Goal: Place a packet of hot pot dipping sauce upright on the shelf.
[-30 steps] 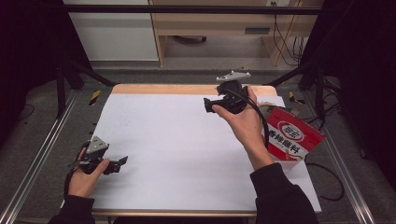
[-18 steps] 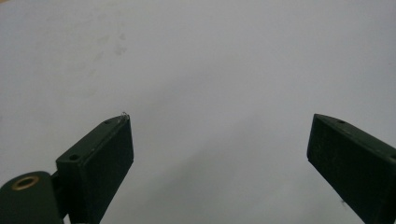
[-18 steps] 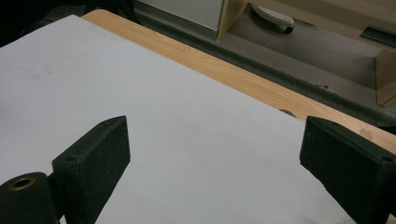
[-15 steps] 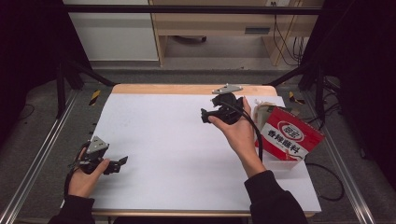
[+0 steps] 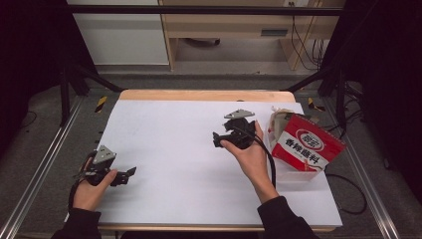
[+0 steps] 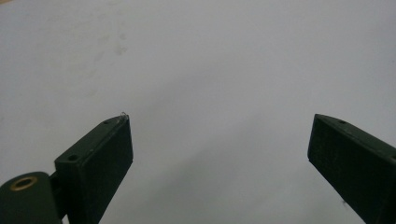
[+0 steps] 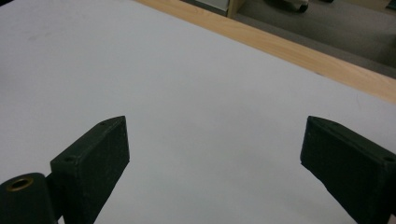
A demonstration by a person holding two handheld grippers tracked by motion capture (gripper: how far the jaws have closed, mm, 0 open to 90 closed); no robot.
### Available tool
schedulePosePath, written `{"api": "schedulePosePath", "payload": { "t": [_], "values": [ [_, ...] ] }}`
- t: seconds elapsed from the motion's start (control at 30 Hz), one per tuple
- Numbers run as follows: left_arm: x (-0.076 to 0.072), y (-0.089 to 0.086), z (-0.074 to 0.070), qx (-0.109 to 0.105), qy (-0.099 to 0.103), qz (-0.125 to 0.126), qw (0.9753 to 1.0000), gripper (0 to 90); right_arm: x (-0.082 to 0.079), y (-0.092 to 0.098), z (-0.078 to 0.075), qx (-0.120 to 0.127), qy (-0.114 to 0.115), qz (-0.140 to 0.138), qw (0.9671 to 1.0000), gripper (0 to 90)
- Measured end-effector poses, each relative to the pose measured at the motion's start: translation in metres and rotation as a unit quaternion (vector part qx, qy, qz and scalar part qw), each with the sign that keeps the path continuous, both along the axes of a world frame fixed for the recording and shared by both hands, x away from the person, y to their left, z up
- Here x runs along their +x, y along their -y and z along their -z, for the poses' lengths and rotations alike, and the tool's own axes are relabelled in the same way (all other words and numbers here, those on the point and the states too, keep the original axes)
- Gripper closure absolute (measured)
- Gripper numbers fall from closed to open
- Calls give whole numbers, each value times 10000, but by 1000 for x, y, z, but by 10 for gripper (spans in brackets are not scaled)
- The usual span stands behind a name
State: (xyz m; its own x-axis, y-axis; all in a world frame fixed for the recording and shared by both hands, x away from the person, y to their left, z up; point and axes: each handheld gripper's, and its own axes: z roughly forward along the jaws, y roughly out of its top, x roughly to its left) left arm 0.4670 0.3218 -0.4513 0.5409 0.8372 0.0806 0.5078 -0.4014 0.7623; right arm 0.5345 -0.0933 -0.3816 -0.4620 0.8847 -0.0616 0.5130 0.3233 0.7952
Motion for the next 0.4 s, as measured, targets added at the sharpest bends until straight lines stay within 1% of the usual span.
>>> {"api": "schedulePosePath", "payload": {
  "t": [0.07, 0.13, 0.27, 0.33, 0.37, 0.4],
  "values": [
    [0, 1, 0, 20, -6, 8, 10000, 67, 0, 0, 8, 65, -6, 7, 10000, 95],
    [0, 1, 0, 23, 5, 12, 10000, 67, 2, -2, 17, 22, -99, 17, 9999, 94],
    [0, 1, 0, 12, 12, 22, 10000, 65, 4, -4, 33, -32, -91, 20, 10000, 93],
    [1, 2, 1, 21, -5, 37, 10000, 65, 3, -4, 40, -24, -97, 37, 9999, 91],
    [1, 2, 1, 15, -2, 39, 10000, 64, 2, -5, 46, -18, -77, 42, 10000, 91],
    [1, 3, 1, 11, 8, 42, 10000, 64, 1, -5, 49, -70, -54, 31, 10000, 91]
  ]
}}
